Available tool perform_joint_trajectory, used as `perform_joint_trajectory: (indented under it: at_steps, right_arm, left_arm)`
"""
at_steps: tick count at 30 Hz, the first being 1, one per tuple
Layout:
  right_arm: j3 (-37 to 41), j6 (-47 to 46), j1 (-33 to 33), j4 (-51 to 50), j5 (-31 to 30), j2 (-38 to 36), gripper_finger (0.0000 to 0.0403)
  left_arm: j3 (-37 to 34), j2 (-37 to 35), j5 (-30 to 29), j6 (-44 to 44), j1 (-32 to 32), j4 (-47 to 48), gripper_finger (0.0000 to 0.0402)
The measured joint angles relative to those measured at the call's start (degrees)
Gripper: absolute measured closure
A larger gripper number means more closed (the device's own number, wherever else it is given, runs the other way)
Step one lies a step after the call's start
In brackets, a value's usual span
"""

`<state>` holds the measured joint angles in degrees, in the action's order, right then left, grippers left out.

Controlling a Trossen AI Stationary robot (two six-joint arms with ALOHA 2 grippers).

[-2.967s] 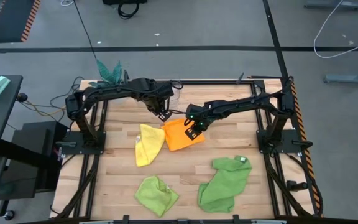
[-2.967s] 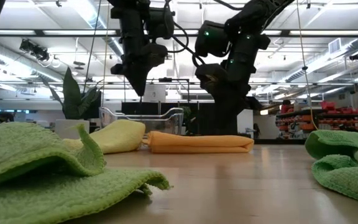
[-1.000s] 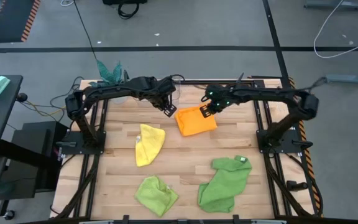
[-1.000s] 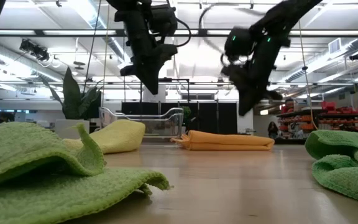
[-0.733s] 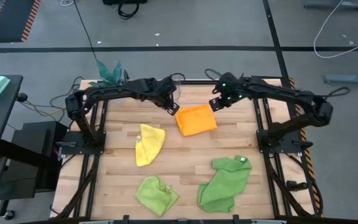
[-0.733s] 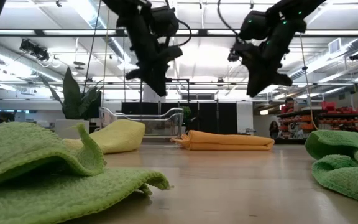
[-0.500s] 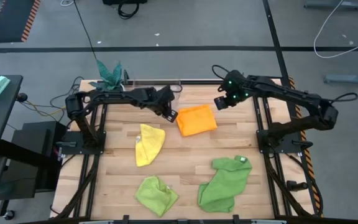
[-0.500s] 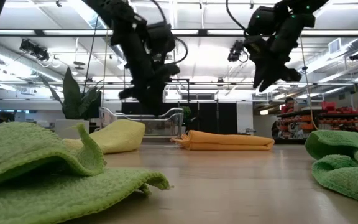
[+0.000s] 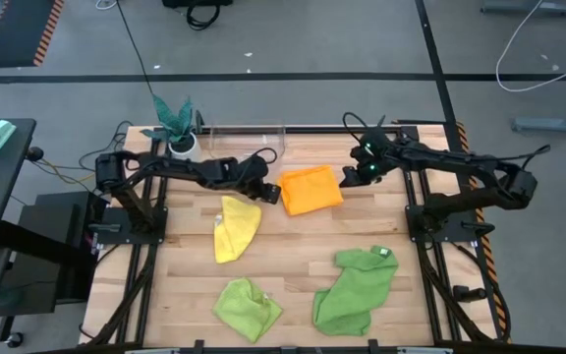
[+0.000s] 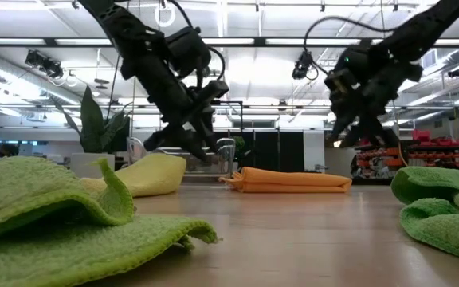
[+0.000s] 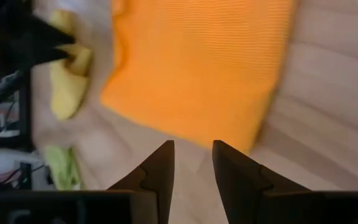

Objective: Fold microfiber towels
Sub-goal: Put the orange towel into the transparent bin

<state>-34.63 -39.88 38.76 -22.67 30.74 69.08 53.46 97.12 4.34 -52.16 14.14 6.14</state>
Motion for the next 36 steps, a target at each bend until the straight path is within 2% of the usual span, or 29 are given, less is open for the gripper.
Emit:
perform_joint_trajectory:
  at_steps: [8, 16, 36]
  right_arm:
    - [2.0, -2.6, 2.4, 2.9, -6.4, 1.8, 0.0285]
    - [2.0, -3.7, 3.3, 6.3, -6.7, 6.7, 0.0285]
    - [2.0, -3.1, 3.2, 16.7, -2.0, 18.9, 0.0285]
  left_arm:
    - [-2.9, 0.0, -2.2, -5.3, -0.5, -5.3, 0.0232]
    - [-2.8, 3.0, -1.7, -7.5, -0.5, -12.0, 0.021]
    - [-2.9, 8.1, 0.1, -9.2, 2.2, -12.7, 0.0192]
